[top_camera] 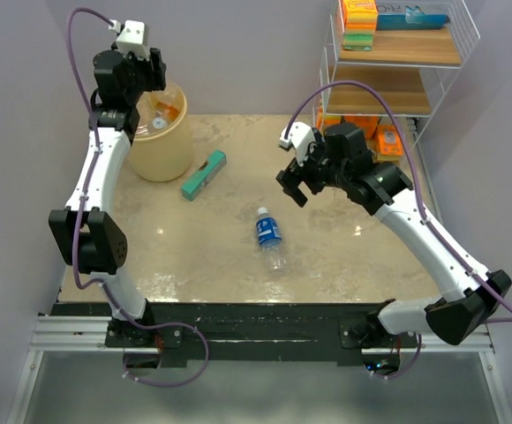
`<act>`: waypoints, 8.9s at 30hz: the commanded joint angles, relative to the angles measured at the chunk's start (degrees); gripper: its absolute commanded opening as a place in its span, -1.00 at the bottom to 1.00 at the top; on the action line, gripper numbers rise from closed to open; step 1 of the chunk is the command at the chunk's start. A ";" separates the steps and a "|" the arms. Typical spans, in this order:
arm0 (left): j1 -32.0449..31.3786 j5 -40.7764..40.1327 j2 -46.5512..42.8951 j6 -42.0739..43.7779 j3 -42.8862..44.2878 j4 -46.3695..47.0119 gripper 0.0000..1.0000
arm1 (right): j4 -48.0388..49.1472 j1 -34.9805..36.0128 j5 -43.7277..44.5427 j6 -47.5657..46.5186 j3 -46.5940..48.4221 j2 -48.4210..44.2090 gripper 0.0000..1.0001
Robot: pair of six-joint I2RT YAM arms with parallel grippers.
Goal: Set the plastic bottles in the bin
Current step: Place the plastic bottle in the trash bin, then pick up the plastic bottle at the center of the board, then place the plastic bottle in the trash bin.
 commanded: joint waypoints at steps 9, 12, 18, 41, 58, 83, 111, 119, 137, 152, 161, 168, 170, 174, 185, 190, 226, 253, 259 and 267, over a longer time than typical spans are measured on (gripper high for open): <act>0.47 -3.45 4.11 2.28 1.38 1.66 -1.00 | 2.39 -0.36 -0.23 0.93 -4.13 2.28 0.98; 0.47 -3.62 4.73 1.57 0.86 0.50 -0.93 | 2.74 -0.36 -1.02 1.81 -5.18 2.81 0.98; 0.47 -3.62 5.96 1.40 0.59 -0.64 -0.35 | 2.92 -0.27 -3.12 2.69 -7.55 3.86 0.98; 0.47 -3.45 4.47 0.87 5.51 -6.09 0.98 | 8.80 4.38 -3.22 7.96 -16.44 11.51 0.98; 0.47 -0.90 -2.21 1.49 7.27 -11.72 0.99 | 8.63 8.08 -1.99 8.05 -17.23 18.37 0.98; 0.47 2.70 -12.32 0.87 4.91 -14.71 0.98 | 8.81 8.52 0.56 7.00 -19.42 24.34 0.98; 0.47 13.07 -31.13 3.86 -10.48 -24.28 0.98 | 4.77 8.52 0.91 2.96 -18.20 23.73 0.19; 0.47 18.95 -34.20 3.33 -13.73 -26.66 0.98 | -0.15 8.43 0.04 1.64 -10.04 18.20 -0.11; 0.47 42.41 -35.53 -2.47 -17.42 -22.89 0.99 | -10.70 6.94 -11.82 1.98 22.40 12.83 -0.36; 0.47 59.91 -38.43 -18.88 -25.68 -2.77 0.98 | -12.73 6.06 -22.73 3.04 34.98 15.91 -0.37; 0.38 63.96 -39.57 -27.95 -29.90 9.90 0.98 | -13.43 5.97 -25.80 2.87 39.11 17.13 -0.37; 0.29 63.88 -39.92 -34.10 -32.19 17.62 0.98 | -13.61 6.06 -29.49 3.13 40.95 18.19 -0.36; 0.20 64.49 -39.57 -39.18 -33.68 23.86 0.98 | -13.78 6.06 -30.37 3.22 41.13 18.37 -0.36; -1.55 64.41 -38.43 -44.21 -34.65 30.46 0.98 | -13.87 6.06 -32.04 3.22 41.31 18.63 -0.35; -8.67 60.10 -35.27 -44.75 -33.34 33.37 0.98 | -13.96 5.97 -34.15 3.13 41.13 18.54 -0.32; -9.55 59.48 -33.86 -45.27 -32.10 34.94 0.99 | -13.87 6.06 -34.86 2.95 40.52 18.54 -0.30; -13.68 58.08 -28.85 -58.11 -32.89 51.04 -0.18 | -14.75 6.14 -34.60 1.72 39.02 18.98 0.15; -3.14 52.99 -29.47 -39.48 -19.45 26.61 -1.00 | -12.99 6.06 -19.57 -0.21 30.41 9.93 0.98; 3.00 47.18 -27.53 -35.79 -12.87 22.65 -1.00 | -12.55 5.97 -17.55 -0.74 28.04 8.00 0.98; 9.07 36.48 -24.20 -28.32 -7.85 19.92 -1.00 | -11.94 5.97 -15.26 -1.18 25.93 6.33 0.98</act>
